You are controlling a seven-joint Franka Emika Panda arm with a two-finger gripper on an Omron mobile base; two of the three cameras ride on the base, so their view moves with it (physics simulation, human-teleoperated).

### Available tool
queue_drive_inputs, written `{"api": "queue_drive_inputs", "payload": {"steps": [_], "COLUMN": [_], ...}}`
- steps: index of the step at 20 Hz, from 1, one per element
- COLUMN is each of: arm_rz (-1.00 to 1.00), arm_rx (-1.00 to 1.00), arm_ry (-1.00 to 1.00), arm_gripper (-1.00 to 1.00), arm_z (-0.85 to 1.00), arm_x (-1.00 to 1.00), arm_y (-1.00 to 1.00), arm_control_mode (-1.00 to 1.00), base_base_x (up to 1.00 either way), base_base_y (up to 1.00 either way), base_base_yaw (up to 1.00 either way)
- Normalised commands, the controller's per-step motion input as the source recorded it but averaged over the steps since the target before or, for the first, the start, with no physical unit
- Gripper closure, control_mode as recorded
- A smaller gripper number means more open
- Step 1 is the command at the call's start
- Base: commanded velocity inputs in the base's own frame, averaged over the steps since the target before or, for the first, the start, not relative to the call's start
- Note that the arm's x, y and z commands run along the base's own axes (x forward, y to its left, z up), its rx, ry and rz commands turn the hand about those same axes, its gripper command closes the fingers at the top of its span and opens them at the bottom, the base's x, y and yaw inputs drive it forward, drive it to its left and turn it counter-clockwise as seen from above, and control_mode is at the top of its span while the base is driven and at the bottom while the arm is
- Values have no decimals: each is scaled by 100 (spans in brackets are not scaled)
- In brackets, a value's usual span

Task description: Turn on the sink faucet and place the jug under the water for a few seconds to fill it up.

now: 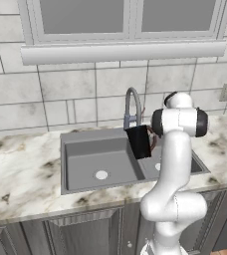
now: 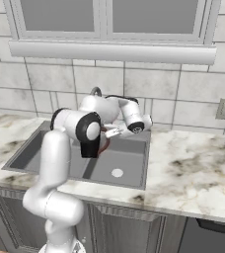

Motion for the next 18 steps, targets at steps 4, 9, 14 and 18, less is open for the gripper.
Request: {"api": "queue_drive_inputs", "payload": {"steps": [4,9,14,18], "arm_rz": [0,0,0,0], "arm_rx": [0,0,0,0], "arm_ry": [1,0,0,0], "arm_gripper": [100,100,100,100], "arm_z": [-13,-2,0,-7], "arm_x": [42,40,6,-1], "arm_y": [-1,0,0,-1], "arm_control_mode": [-100,-100,-100,-100], "base_base_x": [0,0,0,0], "base_base_y": [0,0,0,0], "base_base_yaw": [0,0,0,0]}}
